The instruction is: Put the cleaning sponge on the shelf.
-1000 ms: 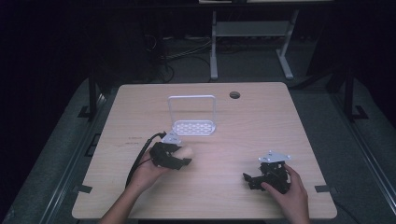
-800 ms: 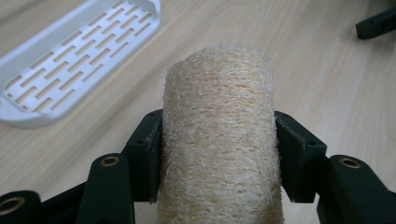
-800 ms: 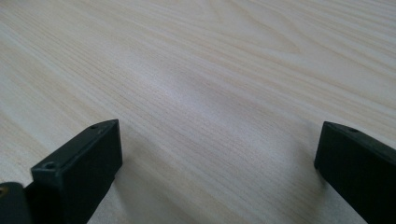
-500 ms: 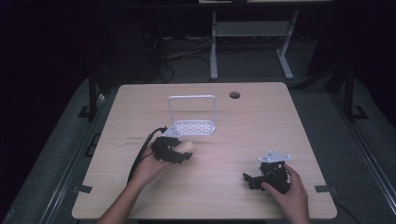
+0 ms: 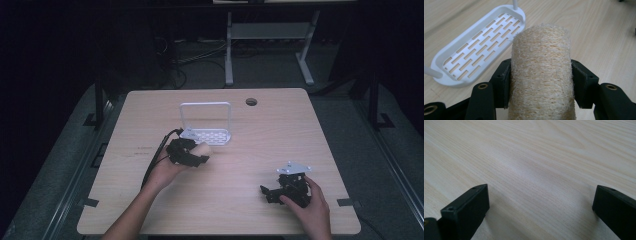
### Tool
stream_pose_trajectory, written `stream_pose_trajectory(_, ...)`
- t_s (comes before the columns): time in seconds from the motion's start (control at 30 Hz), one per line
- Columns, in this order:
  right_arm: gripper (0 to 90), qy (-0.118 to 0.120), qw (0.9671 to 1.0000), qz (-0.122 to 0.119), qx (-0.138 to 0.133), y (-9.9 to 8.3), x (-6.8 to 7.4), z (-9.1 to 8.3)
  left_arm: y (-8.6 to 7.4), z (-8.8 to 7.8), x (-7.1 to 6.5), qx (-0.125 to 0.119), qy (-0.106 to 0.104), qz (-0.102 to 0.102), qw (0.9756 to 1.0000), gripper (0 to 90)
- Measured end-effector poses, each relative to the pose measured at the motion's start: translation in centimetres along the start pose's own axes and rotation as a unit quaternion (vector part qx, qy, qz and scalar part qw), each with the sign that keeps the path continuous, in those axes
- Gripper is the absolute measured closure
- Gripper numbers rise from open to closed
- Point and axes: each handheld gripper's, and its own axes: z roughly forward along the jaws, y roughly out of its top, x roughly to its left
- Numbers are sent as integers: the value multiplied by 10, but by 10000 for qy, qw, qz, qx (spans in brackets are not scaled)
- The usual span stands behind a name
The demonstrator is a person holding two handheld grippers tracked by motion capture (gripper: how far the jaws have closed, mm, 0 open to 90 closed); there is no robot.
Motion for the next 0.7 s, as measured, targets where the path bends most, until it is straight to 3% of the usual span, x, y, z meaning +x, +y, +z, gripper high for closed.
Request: stream_pose_trajectory(0.7,5,2,10000,0,2,0,0,0,24,20,16,-31,148,-42,9999,414)
